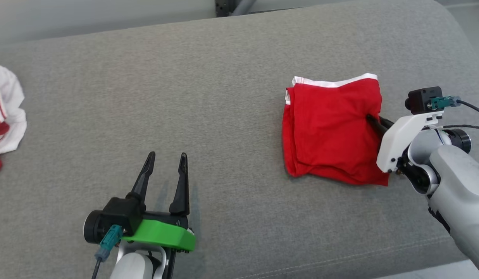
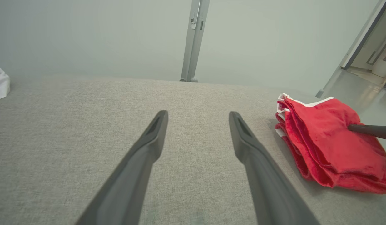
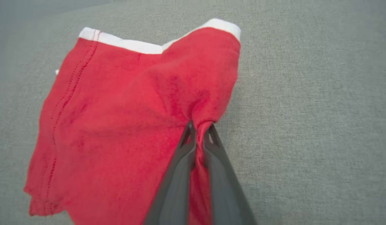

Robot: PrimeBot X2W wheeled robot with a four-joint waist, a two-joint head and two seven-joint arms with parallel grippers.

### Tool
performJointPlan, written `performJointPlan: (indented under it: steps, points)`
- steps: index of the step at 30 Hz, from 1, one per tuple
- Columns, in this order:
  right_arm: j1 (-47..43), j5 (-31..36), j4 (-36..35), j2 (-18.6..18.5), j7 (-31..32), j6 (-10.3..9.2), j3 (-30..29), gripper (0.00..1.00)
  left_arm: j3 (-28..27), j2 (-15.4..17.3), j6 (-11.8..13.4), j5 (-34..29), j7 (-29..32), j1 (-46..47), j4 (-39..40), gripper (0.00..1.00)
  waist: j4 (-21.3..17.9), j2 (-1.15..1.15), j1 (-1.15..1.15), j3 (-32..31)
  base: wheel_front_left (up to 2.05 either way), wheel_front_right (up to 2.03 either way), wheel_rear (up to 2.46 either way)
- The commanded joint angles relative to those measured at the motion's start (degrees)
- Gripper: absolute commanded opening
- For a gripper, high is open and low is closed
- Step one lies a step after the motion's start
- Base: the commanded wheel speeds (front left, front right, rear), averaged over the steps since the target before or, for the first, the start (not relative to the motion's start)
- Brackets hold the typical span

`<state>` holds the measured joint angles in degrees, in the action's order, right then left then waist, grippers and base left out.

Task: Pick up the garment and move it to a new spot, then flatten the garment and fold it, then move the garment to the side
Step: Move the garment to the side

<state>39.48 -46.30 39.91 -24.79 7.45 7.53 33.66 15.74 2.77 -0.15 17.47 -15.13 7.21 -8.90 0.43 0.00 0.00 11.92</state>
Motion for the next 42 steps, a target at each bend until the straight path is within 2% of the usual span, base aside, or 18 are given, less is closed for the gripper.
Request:
performJointPlan:
  steps: [1,6,10,19,28,35,39,40,41,42]
  points:
    - [1.4,-0.1,0.2,0.3,-0.5,-0.08,0.3,0.0,-0.1,0.2,-0.4,-0.7,0.0,1.3,-0.1,1.0,-8.8,0.0,0.0,3.7,0.0,0.0,0.0]
    - [5.5,0.7,2.6,1.8,-2.5,-0.08,1.6,0.0,0.6,0.3,-2.0,-2.8,0.0,3.7,-1.2,1.0,-14.1,0.0,0.0,6.2,0.0,0.0,0.0]
    - [8.3,2.9,5.1,2.2,-4.8,-0.08,3.0,0.0,0.9,0.3,-2.4,-3.5,0.0,4.7,-1.3,1.0,-14.6,0.0,0.0,7.3,0.0,0.0,0.0]
    - [15.4,6.8,13.1,0.7,-9.2,-0.08,4.0,0.0,0.4,1.1,-2.5,-4.9,0.0,5.1,-0.7,1.0,-11.4,0.0,0.0,9.5,0.0,0.0,0.0]
    - [23.1,10.3,22.3,-4.0,-11.8,-0.08,3.2,0.0,0.3,2.6,-1.8,-5.5,0.2,4.5,1.9,1.0,-7.1,0.0,0.0,13.0,0.0,0.0,0.0]
    - [26.2,13.1,28.2,-6.5,-14.7,-0.09,3.0,0.0,0.7,3.1,-1.4,-5.5,0.6,3.9,3.3,1.0,-5.4,0.0,0.0,14.2,0.0,0.0,0.0]
    - [27.1,13.9,30.5,-6.5,-16.7,-0.09,2.1,0.0,0.8,3.2,-1.3,-5.5,0.8,3.8,3.7,1.0,-5.2,0.0,0.0,14.5,0.0,0.0,0.0]
    - [27.4,14.5,31.3,-6.6,-17.5,-0.09,2.0,0.12,0.9,3.3,-1.2,-5.5,0.8,3.8,3.9,1.0,-5.1,0.0,0.0,14.5,0.0,0.0,0.0]
    - [27.8,14.9,31.8,-6.8,-18.4,-0.09,1.8,0.29,0.9,3.3,-1.1,-5.5,0.8,3.8,3.9,1.0,-5.1,0.0,0.0,14.6,0.0,0.0,0.0]
    - [28.1,15.7,32.3,-6.9,-19.1,-0.09,1.6,0.76,1.0,3.3,-1.0,-5.5,0.8,3.9,4.0,1.0,-5.1,0.0,0.0,14.6,0.0,0.0,0.0]
